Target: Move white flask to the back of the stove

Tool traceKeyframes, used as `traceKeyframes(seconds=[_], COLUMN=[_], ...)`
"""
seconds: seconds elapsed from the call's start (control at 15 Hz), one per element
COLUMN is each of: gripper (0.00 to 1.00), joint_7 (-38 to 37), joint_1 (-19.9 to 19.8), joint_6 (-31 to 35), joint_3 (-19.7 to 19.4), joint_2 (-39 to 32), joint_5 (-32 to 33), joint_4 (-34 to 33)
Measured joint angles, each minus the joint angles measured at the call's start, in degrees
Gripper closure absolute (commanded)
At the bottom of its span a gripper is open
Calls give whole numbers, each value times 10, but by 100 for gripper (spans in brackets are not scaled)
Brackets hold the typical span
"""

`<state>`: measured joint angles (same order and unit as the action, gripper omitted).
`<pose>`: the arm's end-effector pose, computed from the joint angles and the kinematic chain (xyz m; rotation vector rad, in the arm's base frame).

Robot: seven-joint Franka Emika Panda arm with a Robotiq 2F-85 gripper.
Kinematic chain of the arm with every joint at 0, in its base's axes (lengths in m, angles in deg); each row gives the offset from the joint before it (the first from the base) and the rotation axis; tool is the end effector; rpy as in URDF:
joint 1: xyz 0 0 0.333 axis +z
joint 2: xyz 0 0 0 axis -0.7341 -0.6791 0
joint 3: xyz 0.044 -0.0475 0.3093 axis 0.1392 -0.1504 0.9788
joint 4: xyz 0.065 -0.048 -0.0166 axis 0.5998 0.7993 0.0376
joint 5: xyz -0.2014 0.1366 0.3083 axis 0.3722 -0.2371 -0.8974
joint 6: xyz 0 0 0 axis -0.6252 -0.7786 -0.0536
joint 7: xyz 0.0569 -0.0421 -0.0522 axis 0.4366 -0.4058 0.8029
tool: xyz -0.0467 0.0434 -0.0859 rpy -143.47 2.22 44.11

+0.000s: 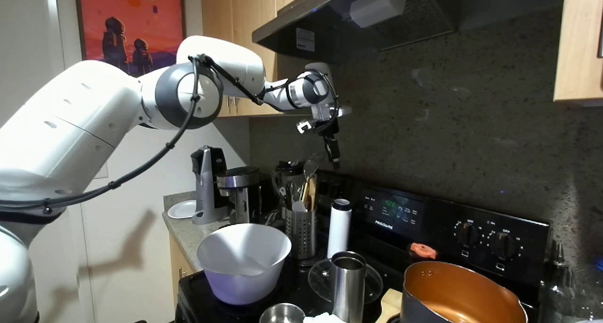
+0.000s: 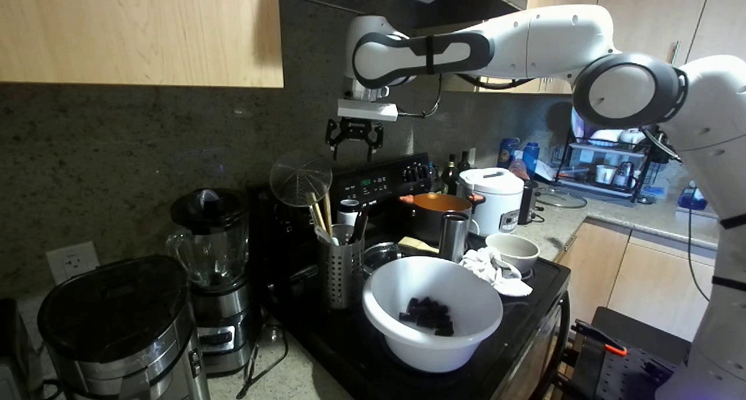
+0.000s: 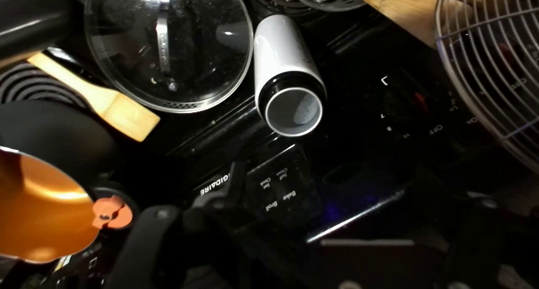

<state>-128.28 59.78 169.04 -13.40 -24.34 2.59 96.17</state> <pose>0.7388 0.1324 0.5053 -2.9644 0.9591 -0.3687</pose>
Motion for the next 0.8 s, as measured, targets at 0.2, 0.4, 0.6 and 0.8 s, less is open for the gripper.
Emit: traceKeyframes(seconds=[0.2, 0.4, 0.6, 0.8], gripper=[0, 0, 0, 0], joint_7=[53, 103, 146, 190], joint_1=[-1, -2, -6, -14], joint_6=[-1, -1, 3, 15], joint_3=[0, 0, 0, 2], joint_2=[47, 106, 164, 217], joint_5=[39, 74, 101, 109], joint_4=[53, 130, 211, 293])
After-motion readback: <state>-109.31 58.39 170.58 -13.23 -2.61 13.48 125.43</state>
